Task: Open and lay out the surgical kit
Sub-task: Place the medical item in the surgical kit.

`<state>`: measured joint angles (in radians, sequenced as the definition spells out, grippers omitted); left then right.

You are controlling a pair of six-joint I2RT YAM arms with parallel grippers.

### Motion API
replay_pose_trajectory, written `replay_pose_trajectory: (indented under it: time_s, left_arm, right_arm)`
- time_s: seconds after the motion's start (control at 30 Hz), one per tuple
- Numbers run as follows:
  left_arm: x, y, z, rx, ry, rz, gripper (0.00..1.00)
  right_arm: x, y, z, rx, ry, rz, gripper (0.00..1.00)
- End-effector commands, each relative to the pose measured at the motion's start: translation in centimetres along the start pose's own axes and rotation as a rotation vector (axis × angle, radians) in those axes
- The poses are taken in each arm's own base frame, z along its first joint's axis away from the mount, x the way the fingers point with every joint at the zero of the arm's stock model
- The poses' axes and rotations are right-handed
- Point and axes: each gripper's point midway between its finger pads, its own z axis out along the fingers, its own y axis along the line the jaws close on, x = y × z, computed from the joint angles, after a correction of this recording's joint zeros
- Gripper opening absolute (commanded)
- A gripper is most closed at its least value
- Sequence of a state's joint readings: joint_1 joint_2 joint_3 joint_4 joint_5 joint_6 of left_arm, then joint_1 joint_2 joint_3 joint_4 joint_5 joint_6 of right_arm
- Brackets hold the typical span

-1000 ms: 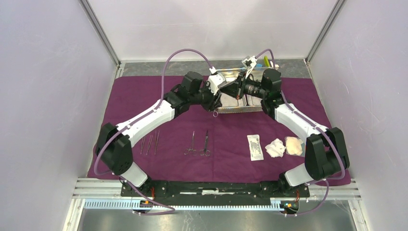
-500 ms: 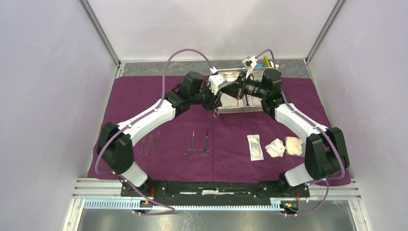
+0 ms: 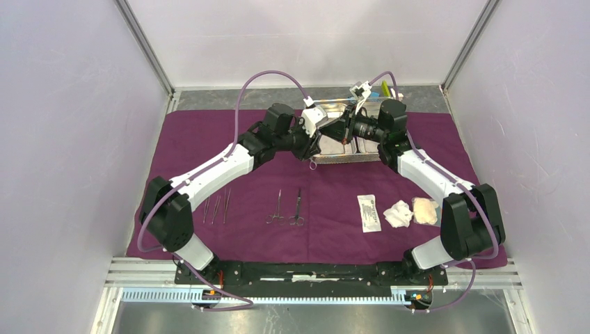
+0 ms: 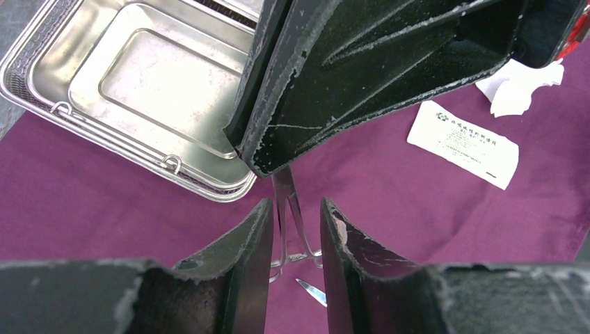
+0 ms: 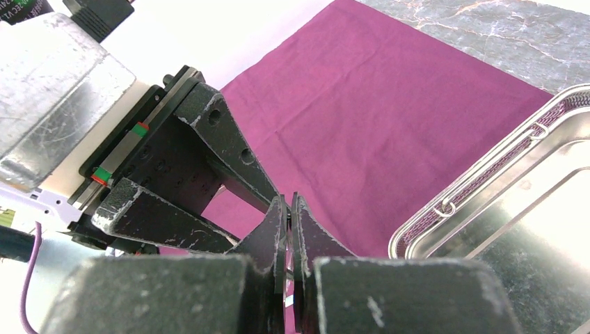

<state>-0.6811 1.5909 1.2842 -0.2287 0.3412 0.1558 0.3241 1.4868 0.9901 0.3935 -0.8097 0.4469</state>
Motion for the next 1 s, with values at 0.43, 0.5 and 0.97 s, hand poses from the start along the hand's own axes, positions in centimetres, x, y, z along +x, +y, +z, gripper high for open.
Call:
replay_pose_trajectory:
  time_s: [0.43,0.5,0.97]
  left_arm:
    - [-4.0,-0.2,-0.8,0.006,-0.108,0.027,0.10]
    - [-4.1,-0.2,-0.9,0.005,-0.110,0.024,0.06]
    - [-2.1,0.2,-1.3,-0.064,-0.069,-0.095,0.02]
  right_arm:
    - [-0.7,-0.6,-0.4,0.013,-0.029,-0.029,0.00]
    - [-0.7,-0.6,-0.4,0.013,-0.029,-0.026,0.00]
    - [-1.4,-0.9,-0.9,0.040,-0.028,-0.071,0.46]
